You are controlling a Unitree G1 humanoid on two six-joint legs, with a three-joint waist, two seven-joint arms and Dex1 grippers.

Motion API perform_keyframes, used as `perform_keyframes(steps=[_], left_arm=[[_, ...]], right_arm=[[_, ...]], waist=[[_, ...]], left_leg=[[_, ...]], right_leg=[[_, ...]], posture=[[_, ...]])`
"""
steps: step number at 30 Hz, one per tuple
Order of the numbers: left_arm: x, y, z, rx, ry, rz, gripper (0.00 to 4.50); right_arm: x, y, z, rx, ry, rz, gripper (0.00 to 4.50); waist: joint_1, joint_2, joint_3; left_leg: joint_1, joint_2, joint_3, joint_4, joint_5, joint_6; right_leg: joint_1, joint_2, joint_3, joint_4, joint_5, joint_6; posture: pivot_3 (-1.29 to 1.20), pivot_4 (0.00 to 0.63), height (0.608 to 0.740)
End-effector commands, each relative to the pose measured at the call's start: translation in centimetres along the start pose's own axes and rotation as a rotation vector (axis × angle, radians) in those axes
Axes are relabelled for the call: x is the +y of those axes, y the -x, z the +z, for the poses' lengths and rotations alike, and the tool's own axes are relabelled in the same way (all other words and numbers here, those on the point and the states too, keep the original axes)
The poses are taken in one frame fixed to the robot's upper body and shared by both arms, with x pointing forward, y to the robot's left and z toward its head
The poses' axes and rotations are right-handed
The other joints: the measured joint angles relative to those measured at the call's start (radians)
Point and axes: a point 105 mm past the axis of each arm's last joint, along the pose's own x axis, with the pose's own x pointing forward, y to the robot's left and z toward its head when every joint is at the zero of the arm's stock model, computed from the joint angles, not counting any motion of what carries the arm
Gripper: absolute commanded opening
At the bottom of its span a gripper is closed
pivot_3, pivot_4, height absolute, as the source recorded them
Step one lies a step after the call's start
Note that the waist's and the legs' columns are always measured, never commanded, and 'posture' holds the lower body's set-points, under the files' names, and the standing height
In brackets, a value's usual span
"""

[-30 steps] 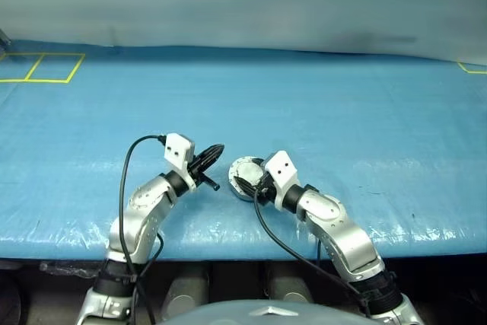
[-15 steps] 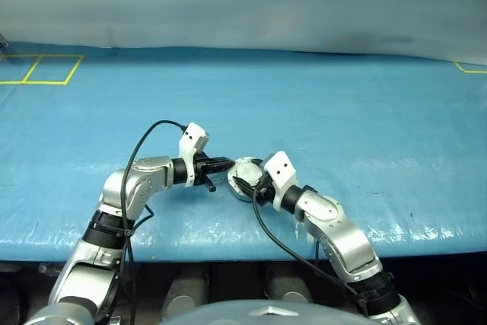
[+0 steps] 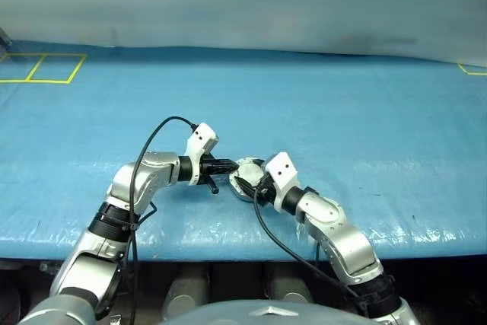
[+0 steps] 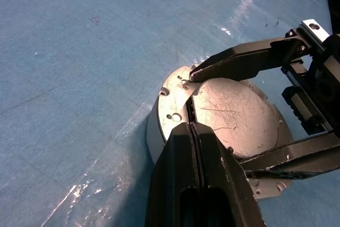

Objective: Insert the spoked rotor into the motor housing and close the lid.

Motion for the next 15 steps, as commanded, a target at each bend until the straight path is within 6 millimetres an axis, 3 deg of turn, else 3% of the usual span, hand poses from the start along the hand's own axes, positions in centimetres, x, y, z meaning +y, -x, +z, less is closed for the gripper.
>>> perform_keyframes(steps=[1,2,3,6,10,15], left_arm=[[-0.3,-0.7,-0.6,0.035,-0.010,-0.013,0.00],[-0.2,-0.8,-0.5,0.029,-0.015,-0.004,0.00],[-0.2,-0.8,-0.5,0.029,-0.022,-0.002,0.00],[-0.3,-0.9,-0.5,0.031,-0.034,-0.005,0.00],[-0.1,-0.8,-0.5,0.032,-0.037,-0.001,0.00],[-0.1,-0.8,-0.6,0.040,-0.052,-0.006,0.00]], right_arm=[[0.6,0.9,-1.4,0.051,-0.045,0.040,3.05],[0.5,1.3,-1.6,0.055,-0.046,0.040,3.05],[0.5,1.7,-1.7,0.054,-0.051,0.038,3.77],[0.1,2.7,-1.7,0.035,-0.085,0.011,4.45],[-0.8,4.7,-1.2,-0.035,-0.182,-0.052,4.45],[-1.9,7.3,0.4,-0.194,-0.443,-0.107,4.45]], waist=[[0.003,0.000,0.000],[0.006,0.000,0.000],[0.009,0.000,0.000],[0.009,-0.001,0.000],[0.011,0.000,-0.001],[0.009,0.001,0.000]], left_leg=[[0.000,0.000,0.000,0.000,0.000,0.000],[0.000,0.000,0.000,0.000,0.000,0.000],[0.000,0.000,0.000,0.000,0.000,0.000],[0.000,0.000,-0.001,-0.001,-0.002,0.000],[0.000,0.000,-0.001,0.000,-0.002,0.000],[-0.001,0.001,-0.001,0.000,-0.002,0.000]], right_leg=[[0.000,0.000,0.000,0.000,0.000,0.000],[0.000,0.000,0.000,-0.001,0.000,0.000],[0.000,-0.001,0.000,-0.001,0.000,0.000],[0.001,-0.001,0.000,-0.001,-0.002,0.001],[0.001,-0.001,0.000,-0.001,-0.002,0.001],[0.000,-0.001,0.000,-0.001,-0.002,0.001]], posture=[[0.00,0.150,0.740],[0.00,0.150,0.740],[0.00,0.150,0.740],[0.00,0.150,0.740],[0.00,0.150,0.740],[0.00,0.150,0.740]])
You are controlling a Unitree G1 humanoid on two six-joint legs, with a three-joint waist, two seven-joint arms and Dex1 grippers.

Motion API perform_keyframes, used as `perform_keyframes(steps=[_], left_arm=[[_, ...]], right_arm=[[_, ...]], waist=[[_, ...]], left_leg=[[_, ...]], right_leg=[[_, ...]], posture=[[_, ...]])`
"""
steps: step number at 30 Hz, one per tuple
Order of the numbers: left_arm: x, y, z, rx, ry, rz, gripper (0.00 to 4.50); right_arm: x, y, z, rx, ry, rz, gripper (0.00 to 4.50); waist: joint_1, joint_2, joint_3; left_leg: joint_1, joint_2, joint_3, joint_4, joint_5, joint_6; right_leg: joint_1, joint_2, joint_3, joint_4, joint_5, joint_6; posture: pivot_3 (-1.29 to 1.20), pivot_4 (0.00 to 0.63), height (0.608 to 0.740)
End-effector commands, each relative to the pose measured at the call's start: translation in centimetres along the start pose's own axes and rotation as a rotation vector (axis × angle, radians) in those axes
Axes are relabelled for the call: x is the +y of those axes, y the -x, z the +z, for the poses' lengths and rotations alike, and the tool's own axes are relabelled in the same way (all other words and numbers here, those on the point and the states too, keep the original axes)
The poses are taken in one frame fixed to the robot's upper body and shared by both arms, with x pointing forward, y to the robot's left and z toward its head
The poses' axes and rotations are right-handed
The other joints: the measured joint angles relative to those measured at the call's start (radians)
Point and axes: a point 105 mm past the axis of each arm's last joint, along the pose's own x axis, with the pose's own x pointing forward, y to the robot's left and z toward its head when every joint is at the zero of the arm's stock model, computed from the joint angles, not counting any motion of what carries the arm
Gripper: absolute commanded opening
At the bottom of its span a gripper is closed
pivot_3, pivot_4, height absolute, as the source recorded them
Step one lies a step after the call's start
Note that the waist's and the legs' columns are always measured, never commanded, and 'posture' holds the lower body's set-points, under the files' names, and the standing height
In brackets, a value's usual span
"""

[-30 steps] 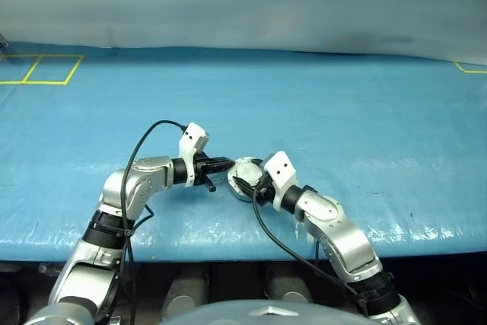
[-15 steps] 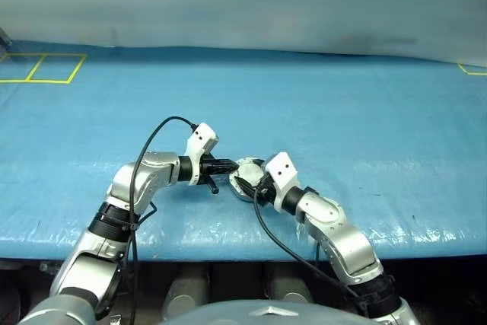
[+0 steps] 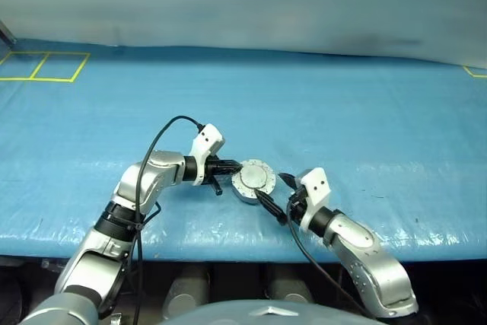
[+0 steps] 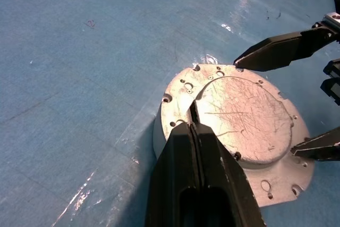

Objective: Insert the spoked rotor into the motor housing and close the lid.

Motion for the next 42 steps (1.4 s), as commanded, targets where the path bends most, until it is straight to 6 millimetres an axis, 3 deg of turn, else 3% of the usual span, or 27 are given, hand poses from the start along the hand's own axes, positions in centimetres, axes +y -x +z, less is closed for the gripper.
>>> perform_keyframes(steps=[1,5,11,23,37,40,42], left_arm=[[0.1,-0.2,-0.6,0.032,-0.003,0.000,0.00],[0.1,-0.4,-0.6,0.031,-0.011,-0.004,0.00],[0.0,-0.6,-0.6,0.029,-0.021,-0.007,0.00],[-0.3,-0.6,-0.6,0.024,-0.028,-0.014,0.00],[-0.6,-0.7,-0.6,0.025,-0.038,-0.028,0.00],[-0.6,-0.7,-0.6,0.024,-0.037,-0.030,0.00],[-0.6,-0.7,-0.6,0.025,-0.037,-0.030,0.00]], right_arm=[[0.3,1.5,3.3,-0.186,-0.214,0.028,4.45],[0.1,2.3,4.2,-0.279,-0.489,0.057,4.45],[0.2,1.1,2.7,-0.241,-0.702,0.035,4.45],[2.4,-1.0,0.4,-0.114,-0.885,0.115,4.45],[3.0,-1.1,-0.2,-0.114,-1.052,0.141,4.45],[2.9,-1.0,-0.3,-0.130,-1.083,0.140,3.87],[2.9,-0.9,-0.4,-0.126,-1.088,0.139,3.23]], waist=[[-0.001,0.000,0.000],[-0.003,0.000,0.000],[-0.003,0.001,0.000],[-0.006,0.002,-0.001],[-0.009,0.003,-0.001],[-0.009,0.003,-0.001],[-0.009,0.003,-0.001]], left_leg=[[0.000,0.000,0.000,0.000,0.000,0.000],[-0.001,0.001,0.000,0.000,0.000,0.000],[-0.002,0.001,0.000,0.000,0.000,0.000],[-0.010,0.000,0.001,0.000,0.000,0.001],[-0.010,0.000,0.001,0.000,0.000,0.001],[-0.010,0.000,0.001,0.000,0.000,0.001],[-0.010,0.000,0.001,0.000,0.000,0.001]], right_leg=[[0.000,0.000,0.000,0.000,0.000,0.000],[0.000,0.000,0.000,0.000,0.000,0.000],[-0.002,-0.001,0.000,0.000,0.000,0.000],[-0.010,0.000,0.000,0.000,0.000,0.000],[-0.011,0.001,0.000,0.001,0.000,0.000],[-0.011,0.001,0.000,0.001,0.000,0.000],[-0.011,0.000,0.001,0.000,0.000,0.000]], posture=[[0.00,0.150,0.740],[0.00,0.150,0.740],[0.00,0.150,0.740],[0.00,0.150,0.740],[0.00,0.150,0.740],[0.00,0.150,0.740],[0.00,0.150,0.740]])
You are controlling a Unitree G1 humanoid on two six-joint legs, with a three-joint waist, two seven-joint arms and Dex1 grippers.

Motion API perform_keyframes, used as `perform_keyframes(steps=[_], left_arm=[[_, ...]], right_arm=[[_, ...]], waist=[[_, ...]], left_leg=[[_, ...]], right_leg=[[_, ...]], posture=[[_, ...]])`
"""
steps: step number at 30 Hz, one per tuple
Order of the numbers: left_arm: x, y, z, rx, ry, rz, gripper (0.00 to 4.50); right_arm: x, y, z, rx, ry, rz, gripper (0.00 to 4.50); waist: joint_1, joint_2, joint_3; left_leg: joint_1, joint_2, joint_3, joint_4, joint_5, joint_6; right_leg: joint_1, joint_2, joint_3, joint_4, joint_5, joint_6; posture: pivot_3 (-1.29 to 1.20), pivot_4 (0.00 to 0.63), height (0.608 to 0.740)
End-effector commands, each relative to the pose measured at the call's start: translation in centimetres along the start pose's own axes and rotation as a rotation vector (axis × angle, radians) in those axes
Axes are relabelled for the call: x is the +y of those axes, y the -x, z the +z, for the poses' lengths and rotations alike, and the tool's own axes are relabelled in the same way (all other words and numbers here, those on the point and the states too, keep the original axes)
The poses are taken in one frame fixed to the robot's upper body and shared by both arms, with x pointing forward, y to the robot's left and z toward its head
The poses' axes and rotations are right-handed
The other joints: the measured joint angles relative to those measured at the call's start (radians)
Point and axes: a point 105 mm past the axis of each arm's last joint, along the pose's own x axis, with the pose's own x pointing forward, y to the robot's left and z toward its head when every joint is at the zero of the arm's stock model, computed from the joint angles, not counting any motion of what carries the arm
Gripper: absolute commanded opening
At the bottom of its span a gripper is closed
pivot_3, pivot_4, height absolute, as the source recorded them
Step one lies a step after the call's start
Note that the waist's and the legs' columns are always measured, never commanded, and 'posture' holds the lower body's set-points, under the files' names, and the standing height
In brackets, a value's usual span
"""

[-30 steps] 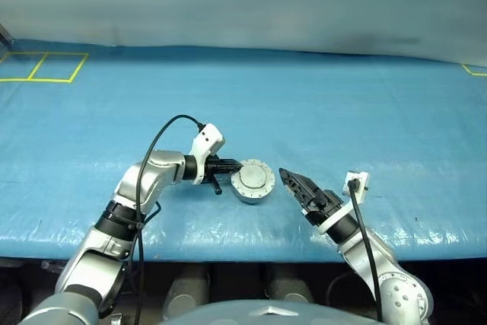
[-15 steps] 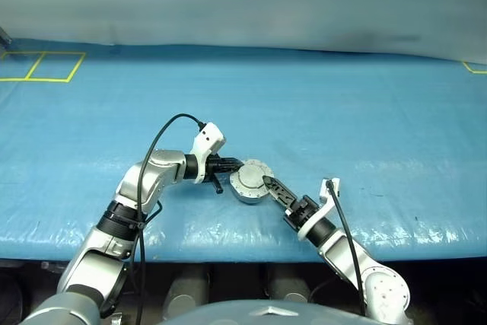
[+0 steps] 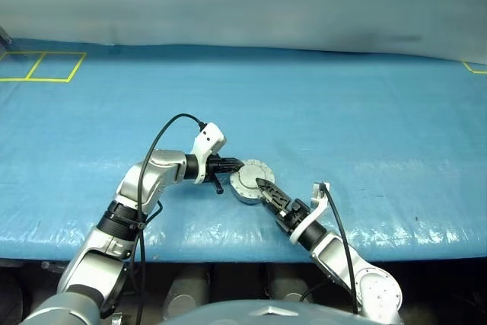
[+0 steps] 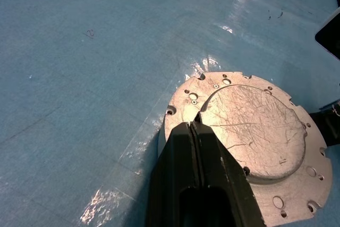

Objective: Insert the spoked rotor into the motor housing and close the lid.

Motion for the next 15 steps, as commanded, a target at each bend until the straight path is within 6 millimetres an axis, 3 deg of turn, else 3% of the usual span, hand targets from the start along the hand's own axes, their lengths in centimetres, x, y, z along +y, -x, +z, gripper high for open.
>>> perform_keyframes(steps=[1,6,15], left_arm=[[-0.7,-0.5,-0.8,0.033,0.000,-0.030,0.00],[-0.6,-0.5,-0.7,0.032,0.000,-0.031,0.00],[-0.2,-0.1,0.4,-0.015,-0.004,-0.008,0.00]], right_arm=[[1.0,0.1,0.2,-0.015,-0.017,0.051,2.86],[0.9,0.3,0.0,-0.002,-0.016,0.043,1.27],[0.7,0.3,-0.2,0.008,-0.011,0.032,1.22]], waist=[[0.000,0.000,0.000],[0.000,0.000,0.000],[0.000,0.000,0.000]], left_leg=[[0.000,0.000,0.000,0.000,0.000,0.000],[0.000,0.000,0.000,0.000,0.000,0.000],[0.000,0.000,0.000,0.000,0.000,0.000]], right_leg=[[0.000,0.000,0.000,0.000,0.000,0.000],[-0.001,0.000,0.000,0.000,0.000,0.000],[0.000,0.000,0.000,0.000,0.000,0.000]], posture=[[0.00,0.150,0.740],[0.00,0.150,0.740],[0.00,0.150,0.740]])
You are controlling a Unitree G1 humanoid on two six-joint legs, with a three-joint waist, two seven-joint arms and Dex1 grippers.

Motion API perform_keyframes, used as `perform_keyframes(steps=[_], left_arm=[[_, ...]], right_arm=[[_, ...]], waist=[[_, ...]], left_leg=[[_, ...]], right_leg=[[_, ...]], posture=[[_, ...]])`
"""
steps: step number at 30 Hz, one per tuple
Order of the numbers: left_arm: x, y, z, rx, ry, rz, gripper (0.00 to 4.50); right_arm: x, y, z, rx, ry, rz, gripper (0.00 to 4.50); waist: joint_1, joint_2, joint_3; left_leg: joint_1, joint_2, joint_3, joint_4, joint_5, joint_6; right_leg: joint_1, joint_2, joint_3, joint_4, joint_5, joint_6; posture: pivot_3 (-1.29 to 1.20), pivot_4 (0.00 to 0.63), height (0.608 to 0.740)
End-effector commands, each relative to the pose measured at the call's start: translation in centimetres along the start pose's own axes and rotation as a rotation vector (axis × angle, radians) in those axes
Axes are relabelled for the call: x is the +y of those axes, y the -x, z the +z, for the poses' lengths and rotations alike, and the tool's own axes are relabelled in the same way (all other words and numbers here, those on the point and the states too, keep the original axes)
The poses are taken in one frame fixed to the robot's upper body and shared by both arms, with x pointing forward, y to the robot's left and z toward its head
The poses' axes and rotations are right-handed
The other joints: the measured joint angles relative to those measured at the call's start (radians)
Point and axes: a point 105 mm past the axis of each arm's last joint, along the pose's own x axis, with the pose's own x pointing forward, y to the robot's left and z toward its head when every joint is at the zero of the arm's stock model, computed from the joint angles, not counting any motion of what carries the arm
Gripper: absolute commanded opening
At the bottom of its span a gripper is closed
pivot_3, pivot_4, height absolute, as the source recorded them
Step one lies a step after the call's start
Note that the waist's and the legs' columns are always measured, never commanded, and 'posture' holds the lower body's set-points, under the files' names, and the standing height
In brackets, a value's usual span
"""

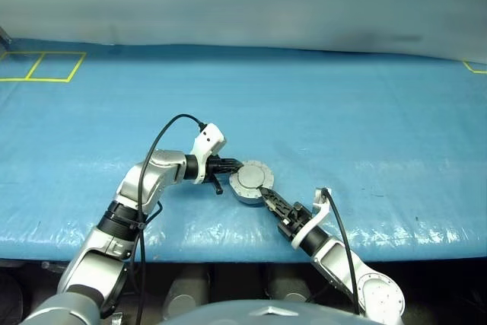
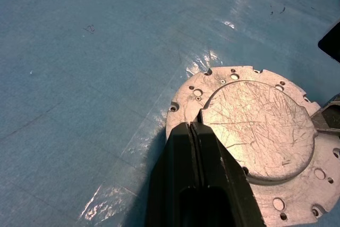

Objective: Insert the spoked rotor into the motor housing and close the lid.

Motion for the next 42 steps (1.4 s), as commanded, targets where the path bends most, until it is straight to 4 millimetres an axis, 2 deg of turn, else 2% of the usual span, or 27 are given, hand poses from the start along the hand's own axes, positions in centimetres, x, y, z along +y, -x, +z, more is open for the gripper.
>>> perform_keyframes(steps=[1,4,7,9,11,14,19,26,29,40,41,42], left_arm=[[0.1,0.2,1.0,-0.046,0.012,0.021,0.00],[1.0,1.3,2.8,-0.167,0.077,0.111,0.00],[0.8,3.0,4.9,-0.369,0.185,0.164,0.00],[0.7,4.0,5.2,-0.479,0.297,0.196,0.00],[0.3,4.8,4.6,-0.539,0.392,0.208,0.00],[0.1,5.6,2.7,-0.645,0.636,0.228,0.00],[-1.6,6.0,-0.2,-0.725,0.851,0.221,0.00],[-3.7,6.7,-0.5,-0.946,1.085,0.084,0.00],[-4.0,6.8,-0.7,-0.985,1.135,0.058,0.56],[-4.4,6.5,-0.7,-1.051,1.231,0.011,4.22],[-4.4,6.5,-0.7,-1.058,1.234,0.009,4.49],[-4.3,6.4,-0.7,-1.064,1.238,0.008,4.50]], right_arm=[[1.1,-0.2,-0.1,0.002,0.006,0.044,1.22],[1.3,0.0,0.2,-0.021,0.000,0.053,1.22],[1.6,0.1,0.5,-0.054,-0.018,0.069,1.22],[1.8,0.1,0.6,-0.061,-0.024,0.077,1.22],[2.3,0.0,0.8,-0.069,-0.031,0.100,1.22],[3.7,-0.7,1.4,-0.099,-0.056,0.168,1.22],[5.5,-2.3,2.6,-0.113,-0.049,0.243,1.22],[7.0,-5.1,3.5,-0.079,-0.008,0.298,1.22],[7.5,-6.2,3.6,-0.066,-0.004,0.312,1.22],[8.9,-7.9,2.9,0.007,0.012,0.355,1.22],[9.1,-7.9,2.6,0.016,0.015,0.357,1.22],[9.2,-7.9,2.5,0.024,0.018,0.361,1.22]], waist=[[0.000,0.000,0.000],[-0.001,0.000,0.000],[-0.005,0.001,0.001],[-0.006,0.001,0.001],[-0.006,0.001,0.001],[-0.007,0.001,0.001],[-0.010,0.001,0.002],[-0.007,0.001,0.002],[-0.006,0.001,0.002],[-0.009,0.001,0.002],[-0.009,0.001,0.002],[-0.010,0.001,0.002]], left_leg=[[0.000,0.000,0.000,0.000,0.000,0.000],[-0.001,0.000,0.000,0.000,0.000,0.000],[-0.002,0.001,-0.001,0.000,0.000,0.000],[-0.002,0.001,-0.001,0.000,0.000,0.000],[-0.002,0.001,0.000,0.000,0.000,0.000],[-0.002,0.001,0.000,0.001,0.000,0.001],[-0.003,0.000,0.001,0.004,0.000,0.001],[-0.003,0.000,0.000,0.003,0.000,0.001],[-0.003,0.000,0.001,0.003,0.000,0.001],[-0.003,0.000,0.002,0.003,0.000,0.001],[-0.003,0.000,0.002,0.003,0.000,0.001],[-0.003,0.000,0.002,0.003,0.000,0.001]], right_leg=[[0.000,0.000,0.000,0.000,0.000,0.000],[0.000,0.000,0.000,0.000,0.000,0.000],[-0.002,0.000,0.000,0.000,0.000,0.001],[-0.002,0.000,0.000,0.000,0.001,0.001],[-0.002,-0.001,0.000,0.000,0.001,0.001],[-0.002,-0.001,0.000,0.000,0.000,0.001],[-0.001,0.000,0.000,0.000,0.001,0.001],[-0.001,0.000,0.000,0.000,0.001,0.000],[-0.001,0.000,0.000,-0.001,0.001,0.000],[-0.002,0.000,0.001,-0.001,0.002,-0.001],[-0.002,0.001,0.001,-0.001,0.002,-0.001],[-0.002,0.001,0.001,-0.001,0.002,-0.001]], posture=[[0.00,0.150,0.740],[0.00,0.150,0.740],[0.00,0.150,0.740],[0.00,0.150,0.740],[0.00,0.150,0.740],[0.00,0.150,0.740],[0.00,0.150,0.740],[0.00,0.150,0.740],[0.00,0.150,0.740],[0.00,0.150,0.740],[0.00,0.150,0.740],[0.00,0.150,0.740]])
